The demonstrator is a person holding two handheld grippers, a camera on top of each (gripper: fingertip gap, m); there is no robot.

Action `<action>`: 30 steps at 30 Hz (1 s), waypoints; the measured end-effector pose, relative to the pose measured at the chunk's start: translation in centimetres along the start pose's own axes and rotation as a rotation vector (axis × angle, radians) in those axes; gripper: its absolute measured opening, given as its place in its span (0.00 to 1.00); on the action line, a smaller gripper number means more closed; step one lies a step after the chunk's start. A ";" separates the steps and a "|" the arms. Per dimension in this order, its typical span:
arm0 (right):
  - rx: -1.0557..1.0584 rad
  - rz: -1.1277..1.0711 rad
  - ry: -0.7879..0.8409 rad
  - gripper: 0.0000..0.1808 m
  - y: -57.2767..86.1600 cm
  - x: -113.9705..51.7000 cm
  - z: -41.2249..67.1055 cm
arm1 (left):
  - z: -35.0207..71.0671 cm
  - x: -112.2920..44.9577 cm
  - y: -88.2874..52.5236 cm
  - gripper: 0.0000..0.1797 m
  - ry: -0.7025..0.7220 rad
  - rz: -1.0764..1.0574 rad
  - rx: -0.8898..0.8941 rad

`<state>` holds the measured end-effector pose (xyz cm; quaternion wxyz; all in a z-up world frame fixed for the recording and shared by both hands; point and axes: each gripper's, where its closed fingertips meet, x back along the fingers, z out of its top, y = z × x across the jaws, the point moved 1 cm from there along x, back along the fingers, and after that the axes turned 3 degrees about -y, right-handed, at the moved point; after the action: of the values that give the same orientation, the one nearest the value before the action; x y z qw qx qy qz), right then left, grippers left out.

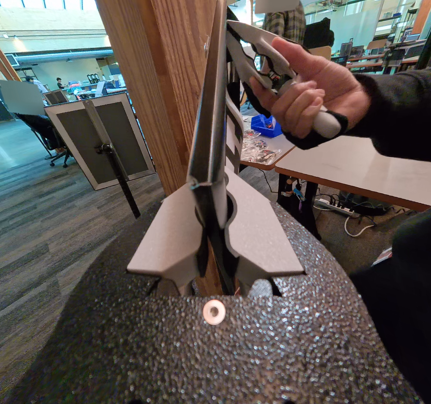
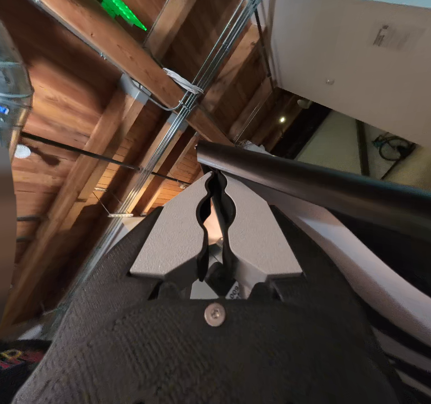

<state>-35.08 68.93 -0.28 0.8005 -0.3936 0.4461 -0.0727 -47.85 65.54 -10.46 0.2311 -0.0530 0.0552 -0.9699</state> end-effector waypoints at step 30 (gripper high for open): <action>0.451 -0.121 0.056 0.16 0.2 -2.0 0.1 | -0.1 0.0 -1.0 0.01 -0.004 -0.033 0.009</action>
<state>-36.28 70.04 0.94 0.8498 -0.2285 0.4160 -0.2293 -48.30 66.39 -10.40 0.2153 -0.0549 0.0495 -0.9737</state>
